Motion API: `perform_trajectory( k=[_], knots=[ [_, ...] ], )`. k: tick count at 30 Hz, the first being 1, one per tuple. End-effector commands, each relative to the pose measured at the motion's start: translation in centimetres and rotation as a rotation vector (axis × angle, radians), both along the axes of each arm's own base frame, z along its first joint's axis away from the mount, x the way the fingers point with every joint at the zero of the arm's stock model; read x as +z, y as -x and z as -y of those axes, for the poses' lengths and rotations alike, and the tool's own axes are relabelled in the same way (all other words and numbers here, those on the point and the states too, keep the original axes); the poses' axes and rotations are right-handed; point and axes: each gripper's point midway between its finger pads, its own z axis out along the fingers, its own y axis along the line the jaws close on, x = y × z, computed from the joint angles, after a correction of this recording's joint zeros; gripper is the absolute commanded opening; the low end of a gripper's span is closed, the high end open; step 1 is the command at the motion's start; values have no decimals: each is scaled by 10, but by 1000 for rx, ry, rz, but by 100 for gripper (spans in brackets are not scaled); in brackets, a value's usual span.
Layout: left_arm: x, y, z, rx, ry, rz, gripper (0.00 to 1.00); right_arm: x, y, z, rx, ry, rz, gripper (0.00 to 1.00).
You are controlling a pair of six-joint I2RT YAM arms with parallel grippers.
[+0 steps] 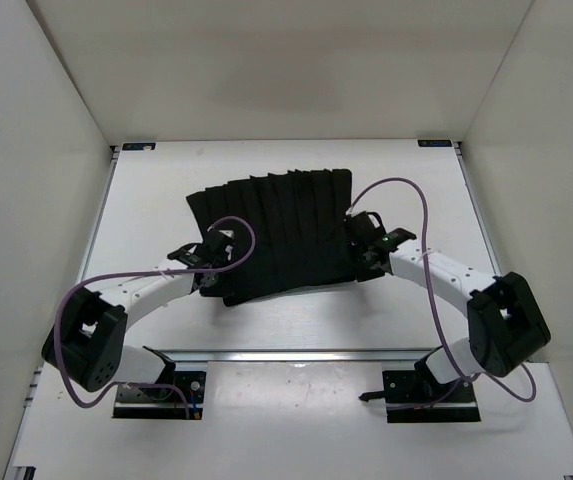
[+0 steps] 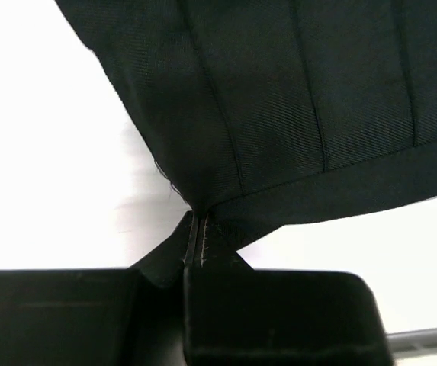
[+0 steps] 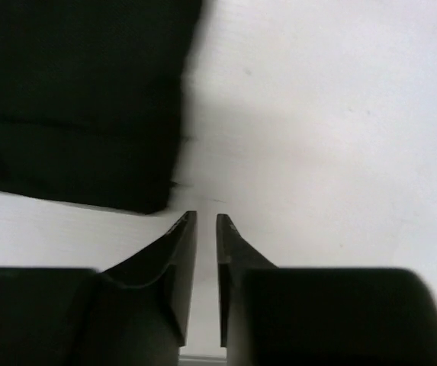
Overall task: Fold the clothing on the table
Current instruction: Fold the skirt
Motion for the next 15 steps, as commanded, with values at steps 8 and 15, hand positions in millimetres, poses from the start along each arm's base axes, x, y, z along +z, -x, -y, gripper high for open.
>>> perform_trajectory(
  k=[8,15],
  knots=[
    [-12,15,-34,-3,-76,-27,0,27,3,9,-58,-275,1,26],
    [-15,18,-31,-21,-71,-38,0,14,-1,-14,-100,-547,12,25]
  ],
)
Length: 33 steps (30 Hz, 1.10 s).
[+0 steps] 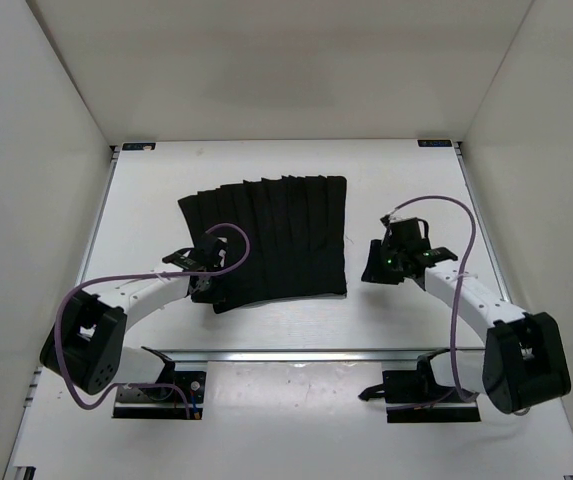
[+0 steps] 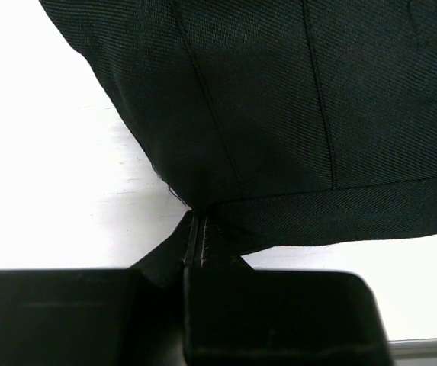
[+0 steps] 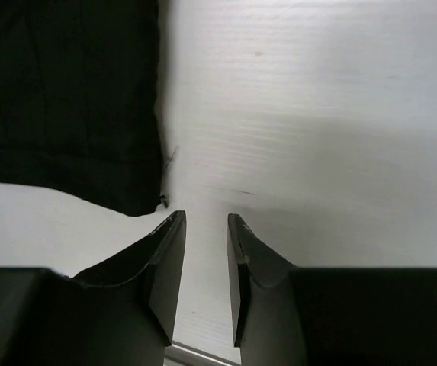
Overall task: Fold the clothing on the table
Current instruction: Fold the skirt
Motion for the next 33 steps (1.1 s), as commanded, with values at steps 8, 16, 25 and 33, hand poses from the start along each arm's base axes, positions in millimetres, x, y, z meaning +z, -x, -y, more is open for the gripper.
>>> perform_trajectory(
  k=[8,16,25,33],
  knots=[
    [4,-1,-1,-8,14,28,0,-22,15,-60,39,-438,-105,36],
    [2,4,-1,-10,13,14,0,-50,25,-75,58,-502,-188,40],
    [3,3,1,-6,20,22,0,-55,21,-69,14,-503,-191,0],
    [37,-4,4,12,126,83,0,15,25,-50,111,-426,-76,0]
  ],
)
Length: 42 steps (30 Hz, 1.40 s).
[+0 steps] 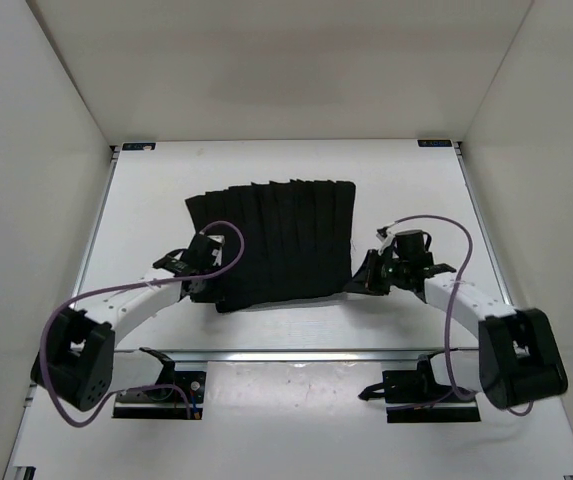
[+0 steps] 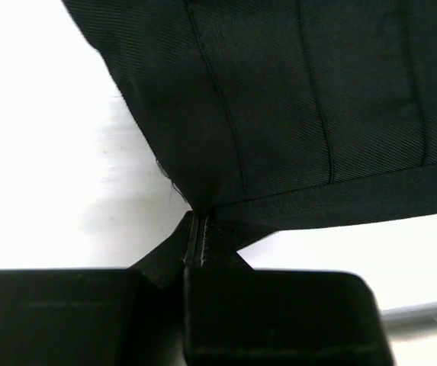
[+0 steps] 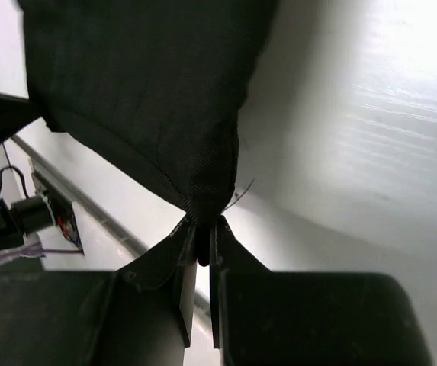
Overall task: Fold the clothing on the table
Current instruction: Fold the skirt
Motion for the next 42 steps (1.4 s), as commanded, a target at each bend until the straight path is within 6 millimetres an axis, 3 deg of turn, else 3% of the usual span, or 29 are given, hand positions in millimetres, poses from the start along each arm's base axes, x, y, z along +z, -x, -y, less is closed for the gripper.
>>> perform_trajectory(
  k=[1,4,6,8,9,10,11,12,14,16,17,19,20,22,23,25,26,27,28,31,34,36,38,42],
  knots=[
    [33,-9,2,17,96,62,0,45,-2,11,60,68,111,0],
    [78,-46,3,58,221,187,0,92,-37,14,48,94,254,0],
    [121,-94,7,68,277,280,0,134,-78,9,34,31,363,0],
    [150,-124,9,66,300,331,0,153,-107,2,60,6,423,0],
    [179,-152,13,62,309,388,0,178,-133,-2,55,8,479,0],
    [220,-182,12,65,330,463,0,227,-153,-7,71,7,596,0],
    [260,-202,20,47,372,529,0,266,-170,-15,104,-3,699,0],
    [299,-221,14,61,398,610,0,297,-182,-17,102,-4,764,0],
    [355,-228,11,58,457,728,0,340,-183,-25,138,-9,879,0],
    [389,-218,12,45,481,811,0,367,-181,-20,111,57,979,0],
    [396,-206,14,43,489,837,0,365,-178,-20,121,86,996,0],
    [386,-190,11,61,497,851,0,353,-171,-11,100,101,989,0],
    [368,-178,12,68,512,831,0,330,-166,-7,104,80,941,0],
    [303,-164,10,110,510,728,0,272,-161,3,89,35,819,0],
    [288,-159,13,109,503,702,0,267,-152,5,77,3,793,0],
    [211,-139,11,154,476,548,0,204,-137,8,66,-6,651,0],
    [175,-125,14,162,464,469,0,195,-132,9,44,-13,616,0],
    [160,-116,16,161,460,437,0,165,-118,9,43,-14,540,0],
    [130,-102,14,180,445,380,0,138,-103,9,34,-26,463,0],
    [72,-60,13,212,410,251,0,88,-67,16,9,-4,334,0],
    [51,-26,14,200,379,165,0,63,-30,21,11,15,210,0],
    [51,-6,19,163,376,129,0,64,-7,20,37,9,168,0],
    [63,10,19,162,399,149,0,56,16,21,44,42,103,0],
    [79,29,9,171,419,191,0,63,43,26,18,35,99,0]
  ],
)
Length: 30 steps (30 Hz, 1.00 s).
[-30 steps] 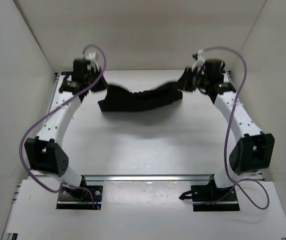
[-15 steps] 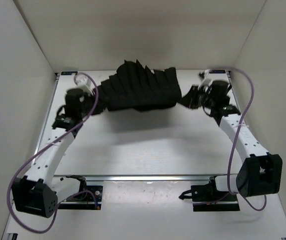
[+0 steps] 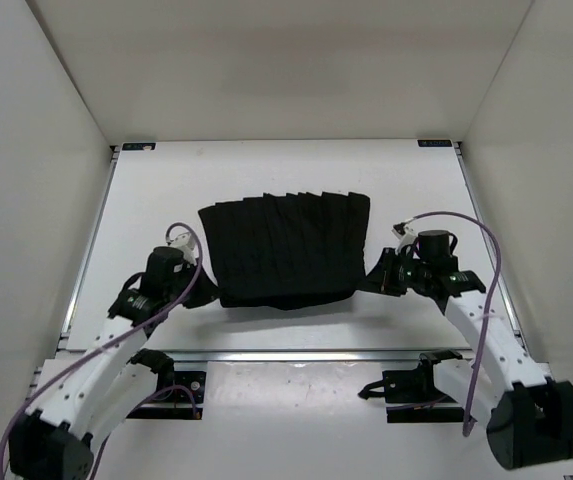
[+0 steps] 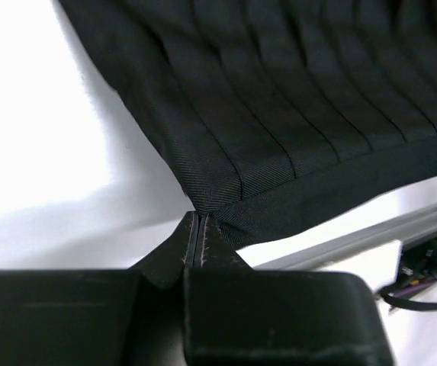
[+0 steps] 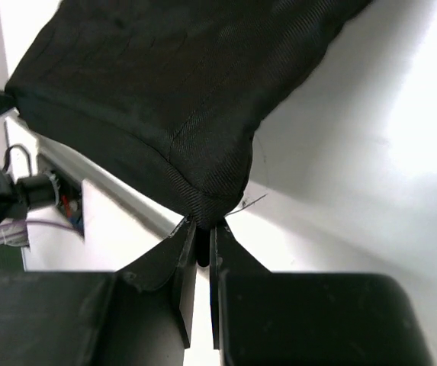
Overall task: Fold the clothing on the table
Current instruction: Fold the skirt
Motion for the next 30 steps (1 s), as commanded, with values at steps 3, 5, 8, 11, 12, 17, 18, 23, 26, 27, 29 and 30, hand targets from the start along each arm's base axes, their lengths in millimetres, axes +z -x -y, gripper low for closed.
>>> perform_trajectory(
  k=[3,5,8,11,12,17,18,23,26,27,29,30],
  knots=[
    [15,27,-18,56,1,-5,0,8,41,4,-9,-42,-21,0],
    [21,35,-17,44,11,-4,0,27,52,-1,37,-72,68,0],
    [36,43,-21,46,24,15,0,47,70,-1,68,-75,178,0],
    [70,48,-23,59,50,67,0,63,91,2,85,-61,223,0],
    [73,50,-24,61,47,65,0,73,92,2,88,-62,255,0],
    [120,20,-17,53,61,171,0,78,79,10,58,49,230,0],
    [118,15,-17,53,51,167,0,74,71,12,53,77,217,0],
    [83,-37,-13,73,79,123,0,58,15,24,-53,56,160,0],
    [65,-66,-18,129,82,103,0,43,-19,21,-77,-28,134,0],
    [61,-76,-19,139,69,100,0,39,-31,18,-68,-96,111,0],
    [53,-93,-24,157,54,86,0,36,-51,17,-91,-121,105,0],
    [47,-102,-22,158,56,72,0,45,-64,16,-100,-131,132,0]
  ],
)
